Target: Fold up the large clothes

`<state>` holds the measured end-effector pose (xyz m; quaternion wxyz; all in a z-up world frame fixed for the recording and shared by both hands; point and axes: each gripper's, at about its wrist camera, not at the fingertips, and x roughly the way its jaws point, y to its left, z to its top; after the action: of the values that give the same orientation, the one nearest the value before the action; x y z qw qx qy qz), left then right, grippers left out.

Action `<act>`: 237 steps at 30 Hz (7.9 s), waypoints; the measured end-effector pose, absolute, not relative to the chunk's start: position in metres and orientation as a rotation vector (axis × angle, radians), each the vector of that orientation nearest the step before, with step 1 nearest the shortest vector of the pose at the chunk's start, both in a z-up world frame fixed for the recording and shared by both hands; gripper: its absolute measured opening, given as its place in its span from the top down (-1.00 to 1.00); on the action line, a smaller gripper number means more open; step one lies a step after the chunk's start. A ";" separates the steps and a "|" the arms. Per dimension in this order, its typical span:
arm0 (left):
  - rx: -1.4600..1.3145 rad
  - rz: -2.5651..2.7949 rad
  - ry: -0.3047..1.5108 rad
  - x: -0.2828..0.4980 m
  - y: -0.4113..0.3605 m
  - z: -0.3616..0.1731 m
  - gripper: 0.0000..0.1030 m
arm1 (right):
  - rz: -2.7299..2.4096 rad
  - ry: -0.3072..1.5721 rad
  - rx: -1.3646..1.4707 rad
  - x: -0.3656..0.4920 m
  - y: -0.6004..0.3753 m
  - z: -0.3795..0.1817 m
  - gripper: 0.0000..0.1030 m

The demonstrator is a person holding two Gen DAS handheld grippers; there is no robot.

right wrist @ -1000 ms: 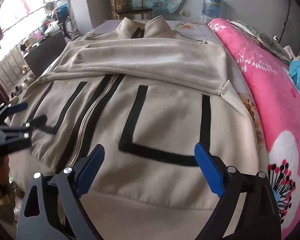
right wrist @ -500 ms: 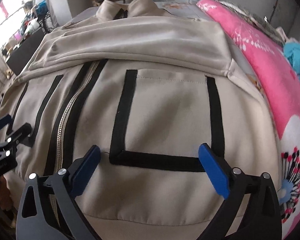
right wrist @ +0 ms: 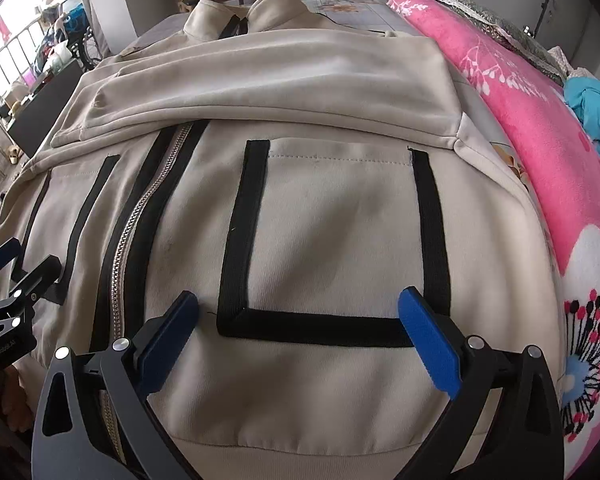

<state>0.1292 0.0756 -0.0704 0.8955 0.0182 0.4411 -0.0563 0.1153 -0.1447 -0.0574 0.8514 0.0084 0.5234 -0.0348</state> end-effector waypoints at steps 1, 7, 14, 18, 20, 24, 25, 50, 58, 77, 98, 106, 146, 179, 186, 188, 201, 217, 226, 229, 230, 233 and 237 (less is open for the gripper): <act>0.037 -0.116 0.914 0.129 0.076 -0.070 -0.85 | -0.074 1.100 0.018 0.115 -0.144 -0.057 -0.88; 0.039 -0.108 0.911 0.129 0.075 -0.070 -0.86 | -0.077 1.091 0.022 0.113 -0.145 -0.058 -0.88; 0.032 -0.093 0.893 0.128 0.074 -0.070 -0.87 | -0.045 1.078 0.000 0.105 -0.145 -0.054 -0.88; 0.034 -0.065 0.855 0.122 0.076 -0.063 -0.86 | 0.017 0.977 -0.023 0.087 -0.136 -0.035 -0.88; 0.043 -0.053 0.829 0.116 0.077 -0.056 -0.84 | 0.054 0.947 -0.058 0.080 -0.128 -0.032 -0.88; 0.049 -0.048 0.797 0.101 0.078 -0.042 -0.84 | 0.105 0.948 -0.087 0.076 -0.120 -0.043 -0.88; 0.050 -0.049 0.791 0.097 0.079 -0.039 -0.84 | 0.112 0.947 -0.084 0.076 -0.120 -0.044 -0.88; -0.214 -0.048 0.930 -0.051 0.177 -0.055 0.12 | 0.140 0.859 -0.082 0.068 -0.121 -0.063 -0.88; -0.288 -0.062 0.977 -0.039 0.186 -0.074 0.19 | 0.140 0.855 -0.082 0.067 -0.120 -0.063 -0.88; -0.356 -0.151 0.935 -0.045 0.191 -0.043 0.90 | 0.655 0.699 -0.332 -0.024 -0.024 -0.020 -0.88; -0.482 -0.302 0.942 -0.039 0.193 -0.017 0.31 | 0.679 0.710 -0.297 -0.028 0.067 -0.054 0.88; -0.557 -0.312 0.987 -0.025 0.191 -0.033 -0.02 | 0.700 0.717 -0.264 -0.027 0.068 -0.058 0.88; -0.079 -0.140 1.052 -0.004 0.158 -0.060 0.82 | -0.100 0.971 0.274 -0.061 -0.260 -0.043 0.28; -0.054 -0.230 1.011 -0.047 0.157 -0.024 0.92 | -0.051 0.893 0.423 -0.095 -0.272 -0.008 0.90; -0.186 -0.333 0.936 -0.045 0.169 -0.002 0.91 | 0.030 0.762 0.548 -0.100 -0.283 0.016 0.90; -0.233 -0.354 0.907 -0.029 0.171 0.004 0.91 | 0.048 0.710 0.551 -0.087 -0.283 0.026 0.90; -0.364 -0.259 0.831 0.081 0.183 0.005 0.90 | 0.031 0.604 0.621 0.017 -0.294 0.031 0.90; -0.265 -0.054 0.864 0.112 0.200 -0.031 -0.07 | -0.015 0.714 0.441 0.072 -0.300 -0.011 -0.33; -0.225 0.000 0.914 0.071 0.208 -0.041 -0.19 | -0.130 0.762 0.372 0.044 -0.318 -0.019 -0.33; -0.269 -0.017 0.893 0.066 0.215 -0.035 -0.19 | -0.088 0.790 0.388 0.050 -0.320 -0.026 -0.33; -0.269 -0.015 0.906 0.070 0.215 -0.038 -0.19 | -0.078 0.805 0.379 0.053 -0.317 -0.029 -0.33; -0.225 0.035 0.961 0.084 0.208 -0.054 -0.12 | -0.092 0.839 0.302 0.064 -0.307 -0.038 -0.33; -0.109 0.057 0.943 0.086 0.186 -0.057 0.40 | -0.104 0.862 0.260 0.069 -0.297 -0.035 -0.30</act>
<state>0.0864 0.1861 -0.0566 0.8891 -0.0523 0.4539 0.0276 0.0689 -0.2971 -0.0348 0.8991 0.1256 0.4163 -0.0503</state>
